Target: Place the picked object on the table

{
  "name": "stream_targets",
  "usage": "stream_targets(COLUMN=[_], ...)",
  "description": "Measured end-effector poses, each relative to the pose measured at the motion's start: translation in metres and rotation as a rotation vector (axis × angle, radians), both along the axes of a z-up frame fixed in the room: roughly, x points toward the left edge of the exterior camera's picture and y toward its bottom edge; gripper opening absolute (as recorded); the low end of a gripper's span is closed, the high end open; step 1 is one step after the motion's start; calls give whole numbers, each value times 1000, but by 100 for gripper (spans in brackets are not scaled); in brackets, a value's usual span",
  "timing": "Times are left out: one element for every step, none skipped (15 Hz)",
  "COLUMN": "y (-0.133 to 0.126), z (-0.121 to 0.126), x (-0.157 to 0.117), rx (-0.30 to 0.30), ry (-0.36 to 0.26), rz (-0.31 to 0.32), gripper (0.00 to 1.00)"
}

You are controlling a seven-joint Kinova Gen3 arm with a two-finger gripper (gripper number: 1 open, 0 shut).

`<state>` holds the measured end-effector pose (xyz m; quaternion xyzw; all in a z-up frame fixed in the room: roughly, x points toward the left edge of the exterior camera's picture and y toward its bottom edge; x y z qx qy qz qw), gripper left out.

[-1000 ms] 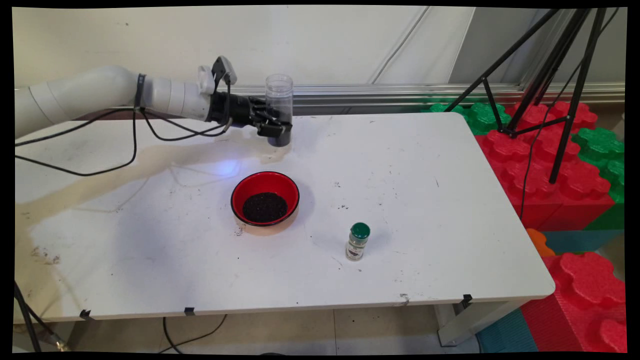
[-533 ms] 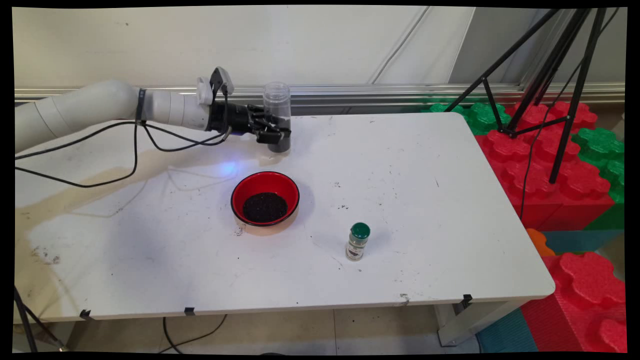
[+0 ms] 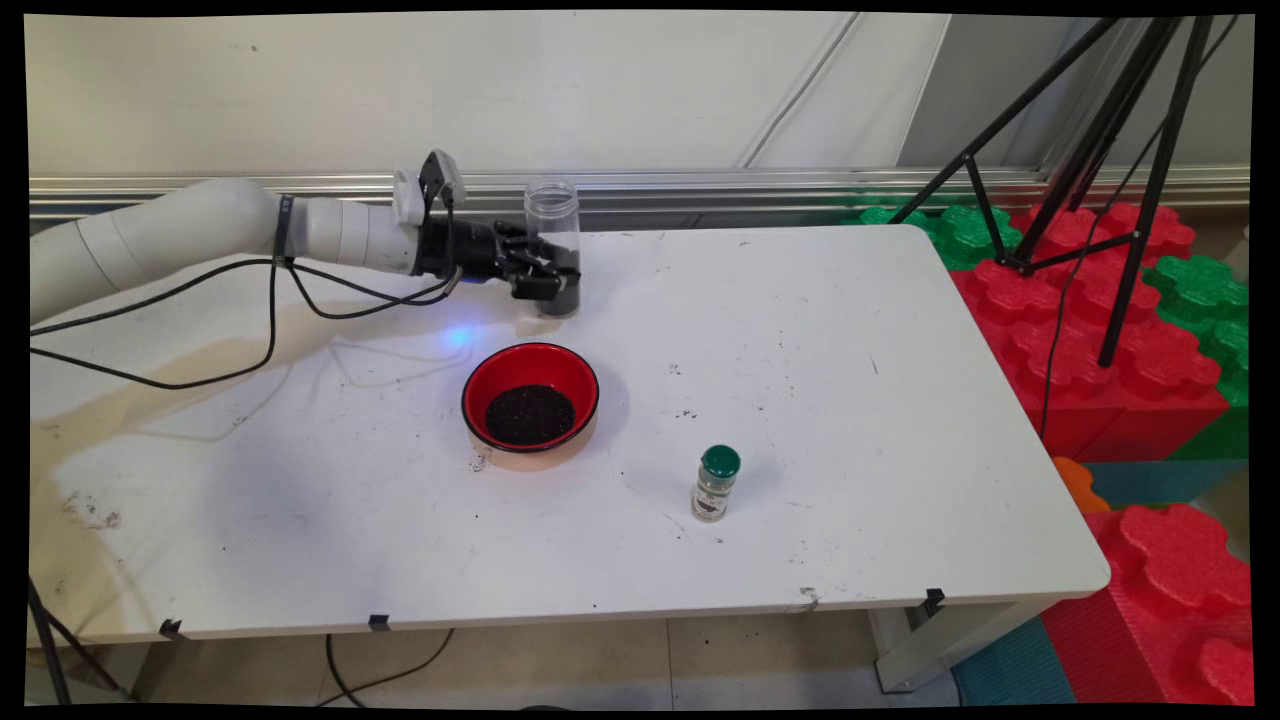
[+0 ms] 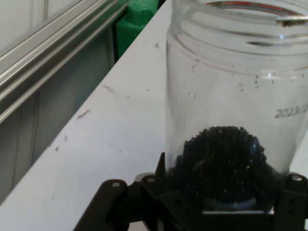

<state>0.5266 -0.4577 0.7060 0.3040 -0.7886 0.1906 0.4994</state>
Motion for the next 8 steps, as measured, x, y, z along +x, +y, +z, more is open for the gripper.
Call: stream_targets(y=[1,1,1,2,3,3,3,4], z=[-1,-3,-4,-5,-6,-7,-8,-8], x=[0,1,1,1,1,1,1,1], rx=[-1,-2,-5,-6,-8,-9,-10,-11], ry=[0,-1,-1,-2,-2,-2,-2,-3], rz=[-1,-3,-6,-8,-11,-12,-14,-16], gripper=[0,0,0,0,100,100,100,100])
